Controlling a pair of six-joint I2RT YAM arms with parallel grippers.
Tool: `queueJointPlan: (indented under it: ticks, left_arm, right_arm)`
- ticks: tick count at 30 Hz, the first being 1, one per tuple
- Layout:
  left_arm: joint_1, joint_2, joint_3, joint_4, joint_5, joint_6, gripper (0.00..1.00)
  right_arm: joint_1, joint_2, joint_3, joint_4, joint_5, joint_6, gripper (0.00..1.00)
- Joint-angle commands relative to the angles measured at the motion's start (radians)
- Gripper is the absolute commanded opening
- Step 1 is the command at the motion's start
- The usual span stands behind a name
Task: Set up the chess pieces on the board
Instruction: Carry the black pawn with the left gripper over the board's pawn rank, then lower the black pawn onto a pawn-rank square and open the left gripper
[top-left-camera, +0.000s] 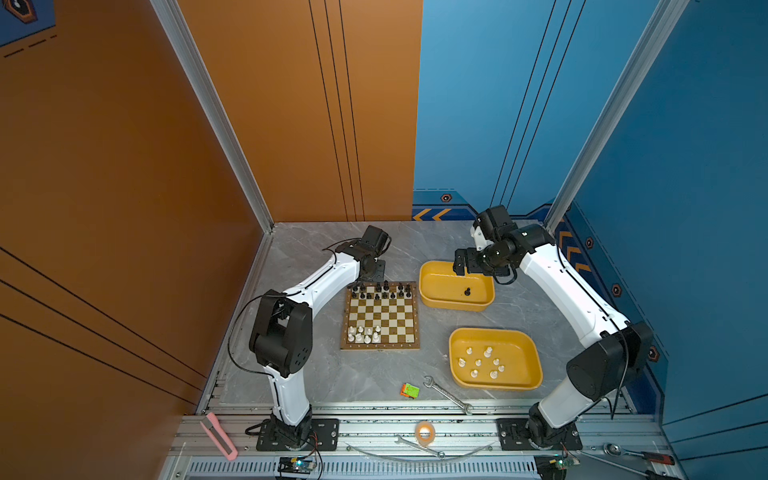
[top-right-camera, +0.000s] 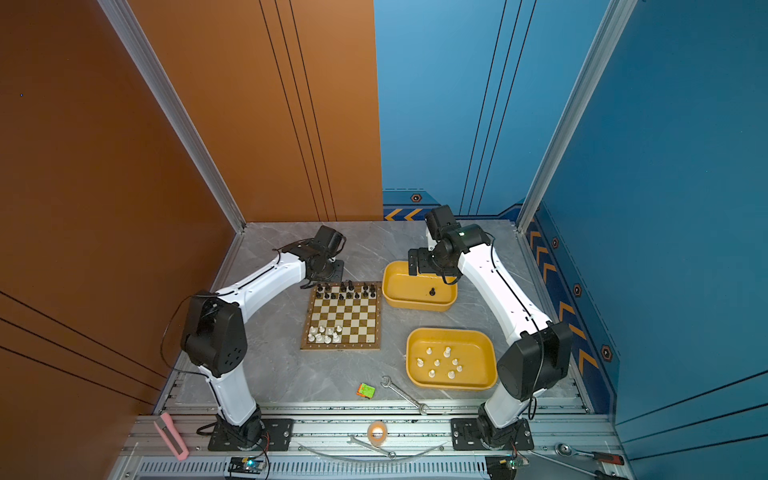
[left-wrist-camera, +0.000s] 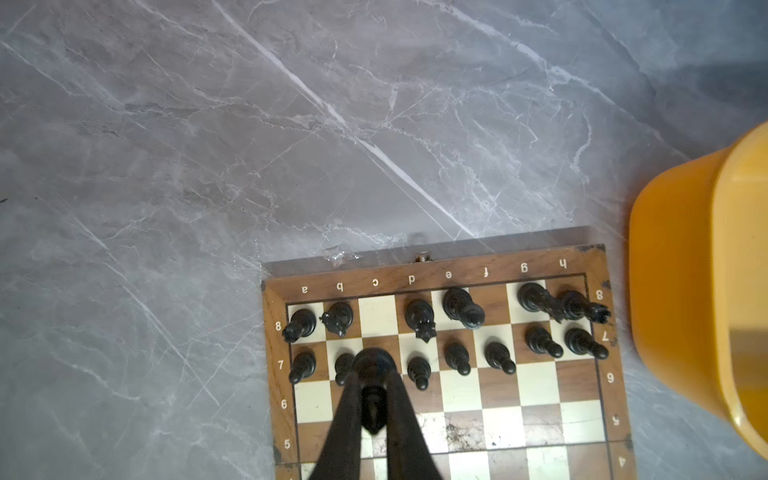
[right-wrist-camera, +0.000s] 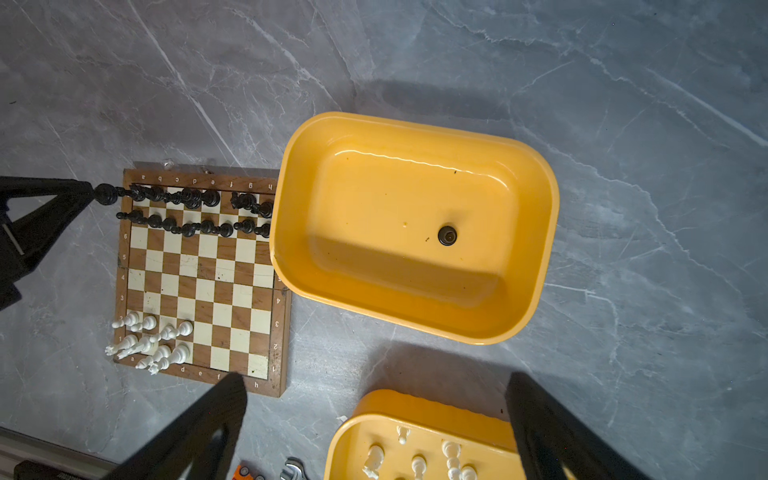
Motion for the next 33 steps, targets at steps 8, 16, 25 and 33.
queueJointPlan:
  ticks: [8, 16, 25, 33]
  left_arm:
    - [0.047, 0.050, -0.054, 0.101, 0.076, -0.029, 0.01]
    - [0.048, 0.077, -0.074, 0.131, 0.097, -0.041, 0.01]
    - [0.037, 0.090, -0.084, 0.136, 0.096, -0.039, 0.00]
    - [0.022, 0.103, -0.100, 0.136, 0.089, -0.040, 0.00]
  right_arm:
    - [0.014, 0.022, 0.054, -0.015, 0.027, 0.036, 1.00]
    - [0.021, 0.033, 0.073, -0.032, 0.042, 0.035, 1.00]
    - [0.026, 0.038, 0.081, -0.043, 0.047, 0.035, 1.00]
    - [0.027, 0.035, 0.081, -0.049, 0.049, 0.032, 1.00]
